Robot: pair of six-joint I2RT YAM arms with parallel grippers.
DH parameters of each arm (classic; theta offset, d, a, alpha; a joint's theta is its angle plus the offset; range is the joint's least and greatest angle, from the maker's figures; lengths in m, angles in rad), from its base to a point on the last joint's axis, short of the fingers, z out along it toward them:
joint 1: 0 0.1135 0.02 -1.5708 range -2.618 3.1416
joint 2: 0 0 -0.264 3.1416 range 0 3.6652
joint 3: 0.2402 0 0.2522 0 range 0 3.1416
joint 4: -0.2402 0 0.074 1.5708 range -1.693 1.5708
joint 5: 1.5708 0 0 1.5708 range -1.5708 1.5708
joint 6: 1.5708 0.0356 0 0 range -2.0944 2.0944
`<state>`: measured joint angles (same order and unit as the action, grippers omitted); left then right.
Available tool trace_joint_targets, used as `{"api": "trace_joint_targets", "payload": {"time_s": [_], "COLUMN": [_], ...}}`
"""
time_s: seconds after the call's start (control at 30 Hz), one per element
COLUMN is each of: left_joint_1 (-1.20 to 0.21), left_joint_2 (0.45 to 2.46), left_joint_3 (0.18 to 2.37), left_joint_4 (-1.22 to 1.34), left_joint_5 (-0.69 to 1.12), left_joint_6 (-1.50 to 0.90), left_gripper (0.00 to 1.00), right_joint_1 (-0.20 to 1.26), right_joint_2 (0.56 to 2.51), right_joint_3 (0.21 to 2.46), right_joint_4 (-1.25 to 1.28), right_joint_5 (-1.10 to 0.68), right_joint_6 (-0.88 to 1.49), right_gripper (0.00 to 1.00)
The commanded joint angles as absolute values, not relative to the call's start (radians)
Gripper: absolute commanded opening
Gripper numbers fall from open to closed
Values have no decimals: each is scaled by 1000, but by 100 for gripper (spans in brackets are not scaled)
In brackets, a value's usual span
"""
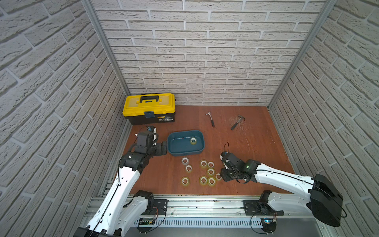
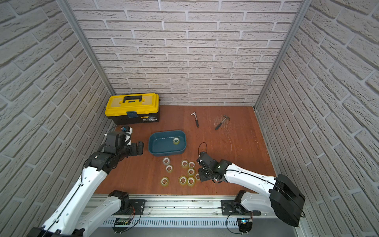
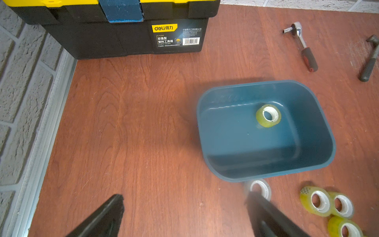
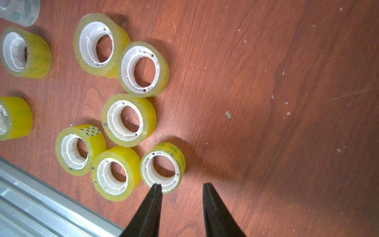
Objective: Put the transparent tape into the storage box
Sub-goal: Pick up the tape at the center of the board.
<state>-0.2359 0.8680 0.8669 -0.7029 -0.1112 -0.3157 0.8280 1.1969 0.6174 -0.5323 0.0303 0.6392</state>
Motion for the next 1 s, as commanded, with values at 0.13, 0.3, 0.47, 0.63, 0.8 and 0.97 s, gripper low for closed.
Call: {"api": "trace_joint_targets", "payload": {"time_s": [0.13,0.3,0.47,0.63,0.8,0.97], "left_joint_1": [-241,-241,-242,-241,-241,-241], "left_joint_2": [863,862,864,863,837,847], "left_joint_3": [890,889,891,898,890,889], "left_joint_4": [-699,-698,-700,-708,-702,-698], "left_joint_5": [-122,-123,-124,-123,-124,-112], "left_joint_6": [-313,-313,-313,-314,-319,-318], "left_gripper": [98,98,98,98,98,98], "right_joint_1": [830,834,840,846,852,857], "right_joint_2": [1262,1318,1367,1405,1423,1373], "right_joint_3": [618,626,635,635,650,629], "right_joint_4": [-477,-449,-465,-480,-514,-502], "right_joint_5": [23,29,60,92,110,123], "right_joint_6": [658,658,669,680,694,715], "right_gripper": [38,38,36,33,19,5]}}
